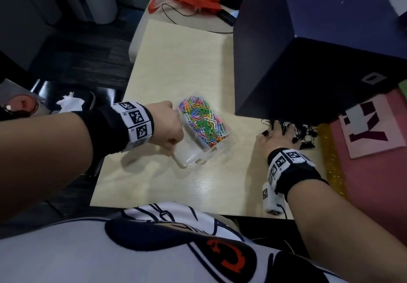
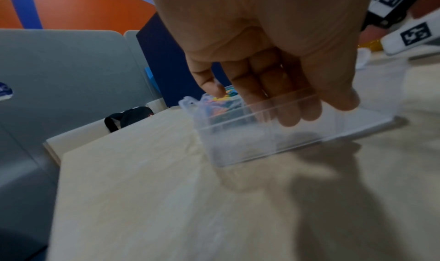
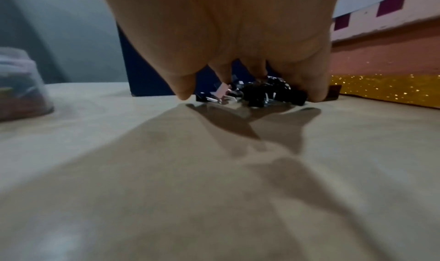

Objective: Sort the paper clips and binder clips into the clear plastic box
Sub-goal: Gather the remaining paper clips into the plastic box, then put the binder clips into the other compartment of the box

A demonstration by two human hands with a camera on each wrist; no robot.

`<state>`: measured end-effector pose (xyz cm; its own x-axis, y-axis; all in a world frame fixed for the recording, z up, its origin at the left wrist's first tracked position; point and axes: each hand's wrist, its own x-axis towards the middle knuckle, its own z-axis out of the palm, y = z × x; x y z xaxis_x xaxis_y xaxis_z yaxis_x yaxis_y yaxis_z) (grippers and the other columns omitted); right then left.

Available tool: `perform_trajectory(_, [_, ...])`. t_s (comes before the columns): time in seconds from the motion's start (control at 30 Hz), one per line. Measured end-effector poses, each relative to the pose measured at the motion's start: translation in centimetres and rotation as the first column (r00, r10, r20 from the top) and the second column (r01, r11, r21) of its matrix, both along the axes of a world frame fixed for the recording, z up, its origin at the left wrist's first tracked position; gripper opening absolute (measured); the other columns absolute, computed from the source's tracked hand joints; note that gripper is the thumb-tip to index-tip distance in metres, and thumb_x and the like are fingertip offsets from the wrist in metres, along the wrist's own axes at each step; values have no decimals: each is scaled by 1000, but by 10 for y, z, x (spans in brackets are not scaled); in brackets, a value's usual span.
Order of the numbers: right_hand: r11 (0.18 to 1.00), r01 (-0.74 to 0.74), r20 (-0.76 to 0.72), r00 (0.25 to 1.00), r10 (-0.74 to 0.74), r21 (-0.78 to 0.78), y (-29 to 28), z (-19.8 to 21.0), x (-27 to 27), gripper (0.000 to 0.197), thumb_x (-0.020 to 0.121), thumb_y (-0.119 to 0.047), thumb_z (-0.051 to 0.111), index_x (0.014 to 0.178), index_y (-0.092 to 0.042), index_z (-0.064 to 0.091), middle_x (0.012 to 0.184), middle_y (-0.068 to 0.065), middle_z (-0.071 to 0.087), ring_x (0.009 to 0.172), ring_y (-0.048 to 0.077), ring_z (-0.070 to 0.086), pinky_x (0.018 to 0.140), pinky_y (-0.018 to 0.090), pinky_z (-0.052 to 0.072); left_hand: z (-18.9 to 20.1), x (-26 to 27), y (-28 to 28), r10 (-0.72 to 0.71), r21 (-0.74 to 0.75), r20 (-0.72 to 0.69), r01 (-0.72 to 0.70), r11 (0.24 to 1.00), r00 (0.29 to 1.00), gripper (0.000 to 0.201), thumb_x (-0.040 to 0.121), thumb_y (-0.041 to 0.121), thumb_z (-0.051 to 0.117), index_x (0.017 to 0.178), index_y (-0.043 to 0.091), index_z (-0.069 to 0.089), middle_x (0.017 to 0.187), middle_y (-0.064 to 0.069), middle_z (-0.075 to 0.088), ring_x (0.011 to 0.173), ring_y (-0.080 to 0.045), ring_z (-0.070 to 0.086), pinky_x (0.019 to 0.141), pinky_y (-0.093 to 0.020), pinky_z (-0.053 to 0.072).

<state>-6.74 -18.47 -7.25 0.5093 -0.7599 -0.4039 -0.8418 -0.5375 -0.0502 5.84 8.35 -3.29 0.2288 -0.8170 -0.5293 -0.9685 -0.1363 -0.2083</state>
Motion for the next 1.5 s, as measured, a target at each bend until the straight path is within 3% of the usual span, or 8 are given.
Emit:
perform_trajectory(0.2, [984, -174, 42, 984, 173, 26, 21, 5, -15, 60, 96, -29, 37, 150, -36, 11, 160, -2, -2, 141, 41, 13, 106, 49, 31, -2, -10, -25, 247, -111, -74, -254, 961, 966, 34, 88, 52, 47, 93, 23, 64, 90, 1, 67, 86, -24, 62, 80, -33, 50])
perform_trajectory(0.37, [878, -477, 160, 870, 466, 43, 43, 8, -38, 52, 96, -38, 39, 146, -40, 23, 158, -7, 14, 135, 36, 25, 104, 48, 33, 3, -22, -60, 447, -163, -46, -448, 879, 893, 31, 95, 40, 42, 96, 17, 62, 88, -2, 63, 75, -26, 55, 67, -31, 50])
perform_trajectory(0.57, [959, -272, 432, 858, 279, -79, -9, 26, -37, 37, 92, -30, 48, 128, -20, 49, 133, 6, 48, 120, 26, 44, 99, 39, 39, 7, -42, -93, 480, -419, -131, -488, 766, 867, 36, 90, 38, 52, 118, 17, 46, 115, -7, 54, 104, -27, 53, 83, -40, 43])
perform_trajectory(0.67, [986, -133, 322, 933, 160, -105, -49, 25, -38, 46, 91, -32, 50, 133, -16, 45, 140, 13, 40, 124, 32, 40, 102, 40, 34, -2, -65, -113, 307, -455, -186, -359, 815, 933, 29, 91, 25, 50, 118, 17, 48, 116, -8, 53, 100, -25, 52, 79, -38, 48])
perform_trajectory(0.83, [971, -201, 20, 980, 200, 132, -69, 27, -36, 72, 89, -59, 43, 150, -37, 12, 161, -3, -1, 145, 36, 6, 114, 52, 20, -21, -88, -122, 337, -260, -203, -382, 887, 919, 59, 86, 29, 57, 138, 31, 28, 141, -8, 30, 115, -30, 45, 80, -42, 50])
perform_trajectory(0.97, [917, -371, 16, 928, 373, 145, -39, 24, -39, 85, 79, -66, 55, 148, -39, 15, 159, -5, 4, 144, 32, 9, 110, 48, 28, -28, -86, -118, 421, -236, -114, -436, 868, 900, 64, 75, 25, 72, 128, 28, 36, 120, -5, 40, 98, -28, 48, 72, -40, 52])
perform_trajectory(1.17, [840, -531, 122, 846, 519, 112, -13, 15, -42, 67, 84, -42, 64, 141, -36, 29, 148, 3, 20, 130, 28, 25, 100, 37, 39, -26, -84, -108, 627, -123, -215, -658, 743, 749, 32, 83, 17, 65, 108, 17, 46, 87, -1, 31, 72, -24, 50, 61, -40, 53])
perform_trajectory(1.5, [870, -455, 248, 880, 406, 189, -10, 13, -34, 29, 79, -30, 69, 100, -36, 51, 113, -3, 30, 106, 20, 45, 76, 26, 43, -3, -81, -101, 554, -278, -336, -642, 715, 762, 29, 92, 27, 51, 118, 14, 52, 110, -7, 47, 94, -27, 58, 76, -37, 52])
